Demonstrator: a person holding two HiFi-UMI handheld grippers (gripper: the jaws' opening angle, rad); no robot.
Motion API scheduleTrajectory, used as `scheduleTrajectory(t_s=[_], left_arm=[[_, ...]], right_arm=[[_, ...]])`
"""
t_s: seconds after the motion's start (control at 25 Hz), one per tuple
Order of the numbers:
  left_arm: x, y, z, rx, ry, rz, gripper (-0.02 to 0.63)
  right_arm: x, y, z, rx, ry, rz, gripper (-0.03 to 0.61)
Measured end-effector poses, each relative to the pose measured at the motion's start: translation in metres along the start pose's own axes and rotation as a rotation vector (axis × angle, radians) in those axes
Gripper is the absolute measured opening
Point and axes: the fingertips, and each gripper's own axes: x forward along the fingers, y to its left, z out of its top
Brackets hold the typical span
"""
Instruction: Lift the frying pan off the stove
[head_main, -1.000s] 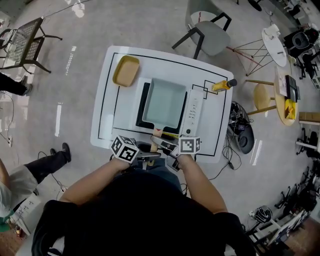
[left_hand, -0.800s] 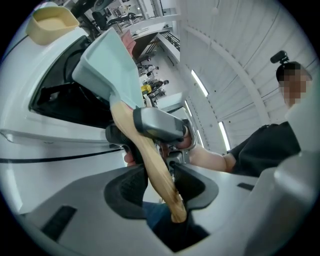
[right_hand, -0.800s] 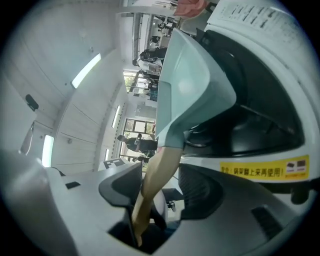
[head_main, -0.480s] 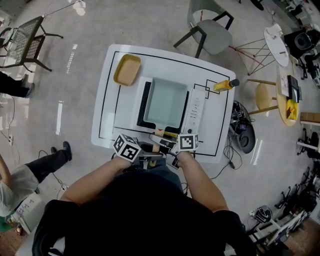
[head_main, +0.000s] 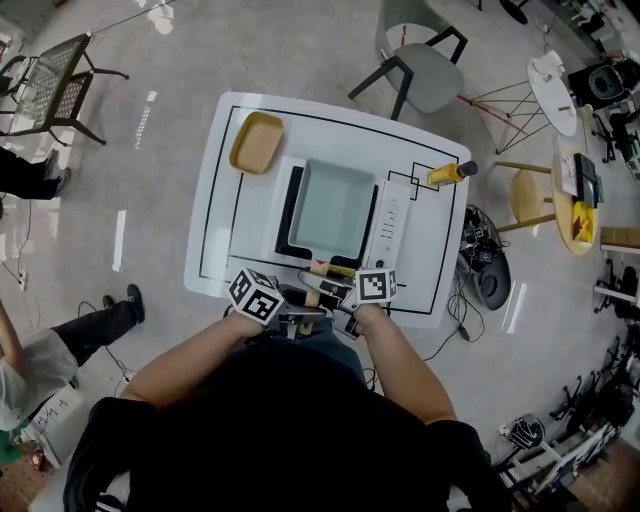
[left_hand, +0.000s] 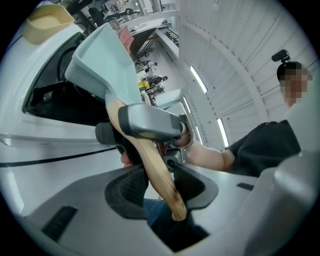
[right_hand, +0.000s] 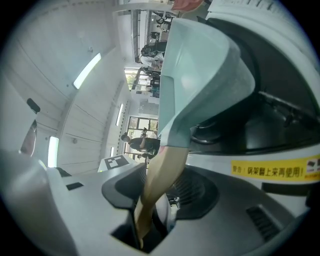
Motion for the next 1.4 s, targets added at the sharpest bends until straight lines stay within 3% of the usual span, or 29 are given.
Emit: scheduleTrajectory(t_s=[0.32,1.4], left_arm=[[-0.004,-0.008,0.001,0.023,0.016,-0.013,0.166],[-0.031,-0.079,0.049,0.162,-0.094,-0.048,0.164]], right_arm=[[0.001,0.009,0.0,-0.007,-0.011,0.015,0.18],[-0.008,0.102,0.032,-0.151,-0.044,0.053,0.178]])
